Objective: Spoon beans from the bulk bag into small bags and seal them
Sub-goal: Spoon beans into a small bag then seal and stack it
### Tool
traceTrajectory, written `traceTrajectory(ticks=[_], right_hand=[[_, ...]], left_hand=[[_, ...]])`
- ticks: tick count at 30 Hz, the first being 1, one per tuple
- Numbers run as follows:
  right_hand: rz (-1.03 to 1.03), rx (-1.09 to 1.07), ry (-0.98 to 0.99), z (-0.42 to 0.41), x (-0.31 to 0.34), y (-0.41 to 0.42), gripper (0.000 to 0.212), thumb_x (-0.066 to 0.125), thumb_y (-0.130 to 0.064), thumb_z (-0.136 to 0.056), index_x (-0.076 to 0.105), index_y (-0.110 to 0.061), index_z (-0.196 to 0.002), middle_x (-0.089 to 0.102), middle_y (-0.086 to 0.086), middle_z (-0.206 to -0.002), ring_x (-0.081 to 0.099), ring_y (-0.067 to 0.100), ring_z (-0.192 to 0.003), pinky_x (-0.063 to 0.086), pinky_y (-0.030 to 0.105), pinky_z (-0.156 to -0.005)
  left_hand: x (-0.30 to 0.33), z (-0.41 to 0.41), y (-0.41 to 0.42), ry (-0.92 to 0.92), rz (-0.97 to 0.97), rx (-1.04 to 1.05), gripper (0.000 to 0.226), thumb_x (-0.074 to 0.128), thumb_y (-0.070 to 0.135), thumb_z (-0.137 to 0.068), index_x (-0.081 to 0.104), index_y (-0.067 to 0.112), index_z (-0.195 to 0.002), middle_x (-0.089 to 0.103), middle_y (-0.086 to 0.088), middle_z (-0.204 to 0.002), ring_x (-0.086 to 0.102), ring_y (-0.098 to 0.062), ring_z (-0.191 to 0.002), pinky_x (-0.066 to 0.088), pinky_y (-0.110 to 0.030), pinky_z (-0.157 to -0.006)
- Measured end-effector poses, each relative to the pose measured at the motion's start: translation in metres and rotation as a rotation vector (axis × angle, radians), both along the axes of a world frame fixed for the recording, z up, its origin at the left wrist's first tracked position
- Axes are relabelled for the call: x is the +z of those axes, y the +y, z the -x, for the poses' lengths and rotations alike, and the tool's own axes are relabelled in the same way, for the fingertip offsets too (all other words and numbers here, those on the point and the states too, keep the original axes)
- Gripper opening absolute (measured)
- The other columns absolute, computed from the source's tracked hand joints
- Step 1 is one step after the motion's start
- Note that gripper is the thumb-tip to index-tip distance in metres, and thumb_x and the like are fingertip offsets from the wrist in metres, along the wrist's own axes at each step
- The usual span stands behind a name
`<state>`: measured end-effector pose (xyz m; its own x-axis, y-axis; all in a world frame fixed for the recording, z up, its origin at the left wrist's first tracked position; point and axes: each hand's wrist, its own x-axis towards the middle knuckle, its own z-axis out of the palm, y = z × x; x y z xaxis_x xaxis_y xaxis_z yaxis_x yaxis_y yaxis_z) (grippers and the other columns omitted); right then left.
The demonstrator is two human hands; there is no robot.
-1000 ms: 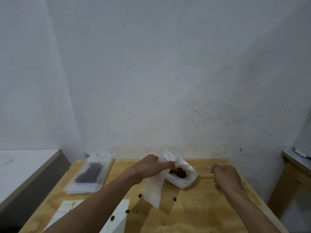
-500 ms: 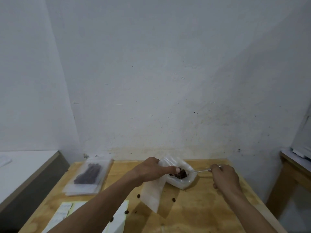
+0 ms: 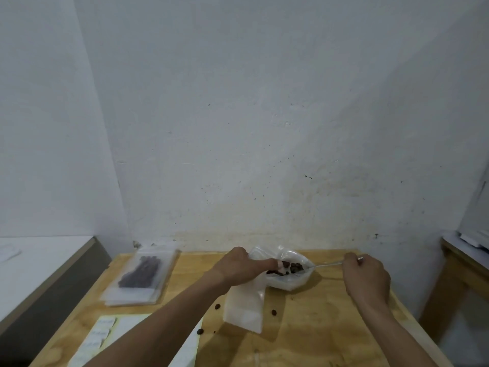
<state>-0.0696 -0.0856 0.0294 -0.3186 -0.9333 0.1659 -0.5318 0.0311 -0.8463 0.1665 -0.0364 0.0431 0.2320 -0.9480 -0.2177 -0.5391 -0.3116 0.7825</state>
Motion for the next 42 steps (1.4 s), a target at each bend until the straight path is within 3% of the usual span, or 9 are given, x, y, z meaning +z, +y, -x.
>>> traceTrajectory(ticks=[7, 11, 14, 23, 25, 29, 33, 38, 42], right_hand=[[-0.020, -0.015, 0.008, -0.007, -0.009, -0.002, 0.041, 0.049, -0.014, -0.099, 0.043, -0.003, -0.060, 0.044, 0.015, -0.057, 0.039, 0.027, -0.050, 0.026, 0.031, -0.051], [-0.009, -0.015, 0.028, -0.008, -0.007, -0.003, 0.043, 0.049, -0.013, -0.097, 0.039, -0.005, -0.057, 0.039, 0.012, -0.053, 0.034, 0.025, -0.048, 0.024, 0.031, -0.050], [0.025, -0.004, 0.044, -0.006, -0.004, 0.000, 0.045, 0.049, -0.011, -0.097, 0.035, -0.008, -0.054, 0.037, 0.010, -0.050, 0.033, 0.024, -0.046, 0.022, 0.031, -0.049], [0.024, -0.001, 0.006, 0.008, -0.008, 0.003, 0.041, 0.049, -0.015, -0.099, 0.046, -0.002, -0.060, 0.046, 0.013, -0.055, 0.042, 0.027, -0.052, 0.028, 0.034, -0.051], [0.004, -0.007, -0.024, 0.013, -0.005, 0.002, 0.041, 0.049, -0.017, -0.099, 0.053, 0.004, -0.064, 0.052, 0.015, -0.058, 0.048, 0.031, -0.056, 0.033, 0.035, -0.053], [0.019, 0.032, -0.049, 0.015, 0.014, 0.001, 0.041, 0.049, -0.020, -0.099, 0.066, 0.011, -0.081, 0.064, 0.025, -0.073, 0.054, 0.033, -0.064, 0.035, 0.032, -0.056], [0.053, 0.098, -0.091, 0.005, 0.044, -0.002, 0.035, 0.052, -0.024, -0.096, 0.070, -0.001, -0.076, 0.067, 0.019, -0.073, 0.064, 0.039, -0.074, 0.048, 0.040, -0.066], [0.121, 0.210, -0.025, -0.021, 0.070, -0.005, 0.037, 0.054, -0.022, -0.093, 0.068, 0.009, -0.078, 0.059, 0.014, -0.061, 0.062, 0.041, -0.065, 0.054, 0.045, -0.068], [0.296, 0.362, 0.116, -0.042, 0.073, 0.003, 0.036, 0.056, -0.020, -0.097, 0.064, 0.007, -0.076, 0.057, 0.019, -0.060, 0.048, 0.026, -0.054, 0.037, 0.022, -0.050]], left_hand=[[-0.005, 0.024, 0.003, -0.186, 0.072, -0.119, 0.055, 0.077, 0.068, -0.070, 0.057, 0.017, -0.073, 0.056, 0.003, -0.074, 0.051, -0.011, -0.063, 0.036, -0.025, -0.056], [-0.018, 0.030, 0.002, -0.268, 0.122, -0.131, 0.069, 0.064, 0.082, -0.051, 0.064, 0.019, -0.081, 0.065, -0.008, -0.096, 0.061, -0.014, -0.076, 0.039, -0.022, -0.054], [-0.020, 0.027, 0.001, -0.202, 0.135, -0.065, 0.061, 0.065, 0.078, -0.050, 0.058, 0.020, -0.069, 0.064, -0.007, -0.089, 0.060, -0.021, -0.084, 0.039, -0.025, -0.055], [-0.009, 0.006, -0.003, 0.014, 0.082, 0.056, 0.060, 0.079, 0.064, -0.073, 0.041, 0.019, -0.060, 0.038, 0.009, -0.055, 0.041, -0.009, -0.053, 0.028, -0.023, -0.053], [-0.008, 0.003, -0.002, 0.004, 0.081, 0.024, 0.058, 0.078, 0.067, -0.072, 0.049, 0.017, -0.067, 0.047, 0.007, -0.063, 0.047, -0.010, -0.059, 0.032, -0.025, -0.058], [-0.002, -0.010, 0.004, -0.076, 0.162, -0.045, 0.078, 0.073, 0.079, -0.066, 0.065, 0.014, -0.107, 0.060, 0.001, -0.116, 0.060, -0.014, -0.094, 0.041, -0.023, -0.067], [0.005, -0.020, 0.010, -0.068, 0.315, -0.142, 0.051, 0.080, 0.065, -0.071, 0.069, 0.024, -0.100, 0.065, 0.005, -0.101, 0.064, -0.012, -0.090, 0.052, -0.031, -0.073], [0.000, -0.027, 0.008, -0.204, 0.314, -0.188, 0.066, 0.074, 0.083, -0.058, 0.062, 0.034, -0.100, 0.063, 0.005, -0.104, 0.062, -0.011, -0.089, 0.050, -0.028, -0.071], [0.003, -0.026, 0.009, -0.254, 0.314, -0.176, 0.059, 0.078, 0.074, -0.064, 0.059, 0.031, -0.100, 0.057, 0.005, -0.102, 0.056, -0.007, -0.085, 0.040, -0.022, -0.064]])
